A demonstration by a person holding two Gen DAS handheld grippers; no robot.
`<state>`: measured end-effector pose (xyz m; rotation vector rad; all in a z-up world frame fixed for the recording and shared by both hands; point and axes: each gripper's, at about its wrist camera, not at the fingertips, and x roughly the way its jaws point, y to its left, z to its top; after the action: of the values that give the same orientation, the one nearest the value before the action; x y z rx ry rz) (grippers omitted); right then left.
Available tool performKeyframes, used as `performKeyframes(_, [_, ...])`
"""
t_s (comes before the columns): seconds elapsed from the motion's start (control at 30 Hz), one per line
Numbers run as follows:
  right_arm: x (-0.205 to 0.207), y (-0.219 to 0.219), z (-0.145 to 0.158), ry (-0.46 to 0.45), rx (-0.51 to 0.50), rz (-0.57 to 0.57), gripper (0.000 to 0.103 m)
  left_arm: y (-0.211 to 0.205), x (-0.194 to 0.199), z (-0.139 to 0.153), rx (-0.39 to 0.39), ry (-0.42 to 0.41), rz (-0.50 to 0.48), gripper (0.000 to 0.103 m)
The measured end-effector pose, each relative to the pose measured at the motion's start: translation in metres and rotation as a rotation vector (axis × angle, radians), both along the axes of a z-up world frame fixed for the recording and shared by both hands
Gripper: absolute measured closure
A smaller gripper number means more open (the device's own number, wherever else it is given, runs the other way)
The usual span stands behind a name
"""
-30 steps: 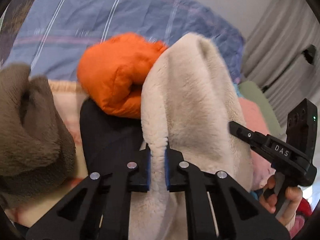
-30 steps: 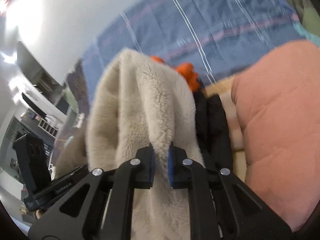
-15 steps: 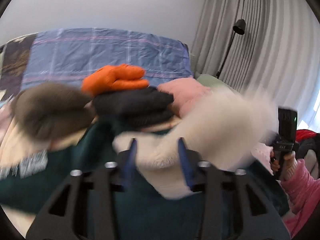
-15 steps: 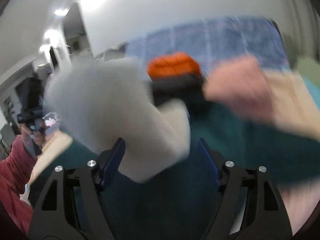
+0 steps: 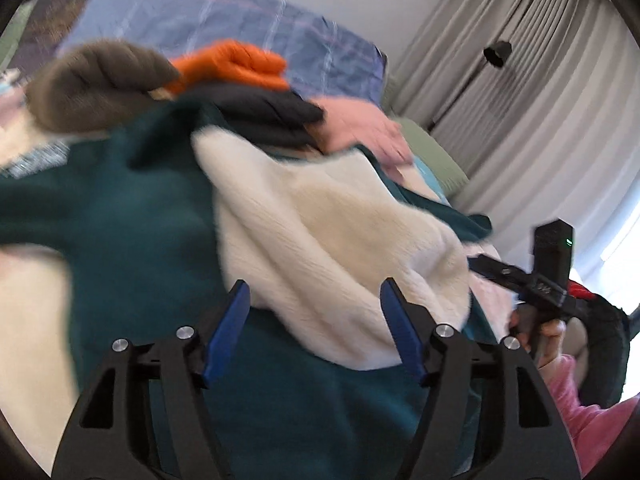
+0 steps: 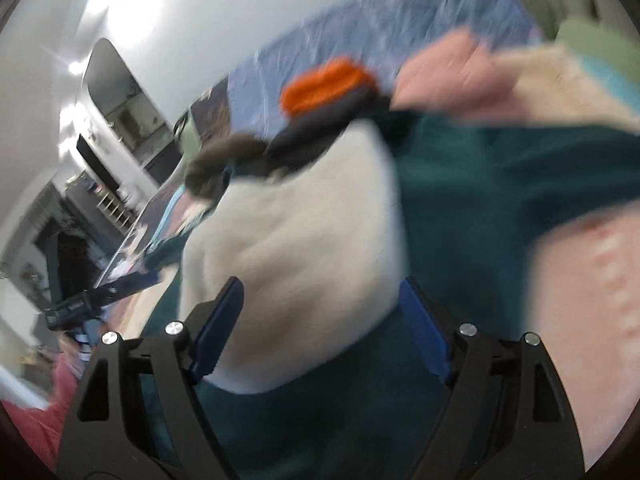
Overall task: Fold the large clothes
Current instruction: 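Lift the cream hood and fold it down onto the hoodie body with both grippers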
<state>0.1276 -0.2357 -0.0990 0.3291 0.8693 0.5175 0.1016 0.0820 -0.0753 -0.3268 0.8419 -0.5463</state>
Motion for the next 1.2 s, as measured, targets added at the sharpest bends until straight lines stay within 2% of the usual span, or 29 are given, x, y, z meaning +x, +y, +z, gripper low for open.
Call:
performKeyframes(0.03, [0.005,0.013,-0.008,0.055,-0.027,0.024,0.023,-0.015,0.01,-0.011,0.016,0.059,-0.043,0.027])
performKeyframes(0.1, [0.011,0.034,-0.025,0.109,-0.057,0.037,0.028,-0.032,0.023,-0.028,0.061,0.118,-0.028,0.027])
performKeyframes(0.13, [0.015,0.041,-0.031,0.118,-0.062,0.034,0.036,-0.037,0.031,-0.036,0.079,0.142,-0.014,0.029])
performKeyframes(0.17, [0.018,0.045,-0.034,0.13,-0.058,0.031,0.04,-0.039,0.042,-0.044,0.067,0.162,-0.005,0.036])
performKeyframes(0.2, [0.021,0.045,-0.033,0.143,-0.047,0.033,0.042,-0.039,0.049,-0.047,0.05,0.171,-0.002,0.06])
performKeyframes(0.23, [0.022,0.044,-0.029,0.147,-0.046,0.042,0.042,-0.037,0.055,-0.048,0.041,0.181,0.0,0.064])
performKeyframes(0.3, [0.021,0.038,-0.02,0.134,-0.073,0.064,0.039,-0.025,0.06,-0.04,0.016,0.182,0.015,0.064])
performKeyframes(0.33, [0.02,0.029,-0.008,0.106,-0.096,0.058,0.024,-0.018,0.059,-0.035,0.022,0.168,0.022,0.063])
performKeyframes(0.37, [0.021,0.018,0.003,0.067,-0.109,0.026,0.018,-0.008,0.06,-0.027,0.041,0.134,0.044,0.061])
performKeyframes(0.4, [0.027,0.004,0.017,0.019,-0.101,-0.02,0.015,0.003,0.062,-0.018,0.06,0.087,0.086,0.051])
performKeyframes(0.43, [0.036,-0.005,0.026,0.008,-0.081,-0.043,0.015,0.01,0.065,-0.01,0.069,0.051,0.119,0.044])
performKeyframes(0.5, [0.063,-0.014,0.034,0.019,-0.019,-0.067,0.015,0.027,0.083,0.006,0.054,0.006,0.198,0.044])
performKeyframes(0.53, [0.082,-0.014,0.036,0.029,0.013,-0.064,0.015,0.033,0.099,0.011,0.007,0.009,0.217,0.044])
performKeyframes(0.6, [0.113,-0.006,0.033,0.045,0.009,-0.051,0.015,0.035,0.122,0.017,-0.01,0.006,0.218,0.044])
performKeyframes(0.7, [0.157,0.013,0.022,0.048,-0.078,-0.041,0.015,0.02,0.152,0.016,0.093,-0.018,0.201,0.044])
performKeyframes(0.87, [0.212,0.02,-0.008,0.133,-0.098,-0.015,0.016,0.011,0.2,-0.016,0.146,0.084,0.179,0.047])
performKeyframes(0.9, [0.221,0.022,-0.015,0.161,-0.083,0.008,0.029,0.012,0.208,-0.021,0.147,0.097,0.179,0.069])
performKeyframes(0.93, [0.223,0.027,-0.019,0.172,-0.07,0.038,0.073,0.016,0.21,-0.024,0.135,0.108,0.169,0.085])
performKeyframes(0.97, [0.226,0.032,-0.02,0.174,-0.065,0.074,0.09,0.018,0.215,-0.024,0.108,0.113,0.16,0.088])
performKeyframes(1.0, [0.226,0.034,-0.014,0.144,-0.078,0.071,0.089,0.019,0.215,-0.018,0.094,0.094,0.156,0.091])
performKeyframes(1.03, [0.224,0.036,-0.001,0.073,-0.095,0.065,0.09,0.018,0.217,-0.011,0.101,0.065,0.152,0.092])
performKeyframes(1.1, [0.232,0.033,0.017,-0.014,-0.059,0.03,0.091,0.016,0.226,0.006,0.146,-0.021,0.173,0.092])
performKeyframes(1.17, [0.253,0.03,0.016,0.001,-0.011,0.008,0.09,0.023,0.247,0.01,0.124,-0.025,0.198,0.092])
performKeyframes(1.2, [0.267,0.034,0.007,0.006,-0.032,0.002,0.09,0.026,0.258,0.005,0.122,-0.006,0.207,0.092])
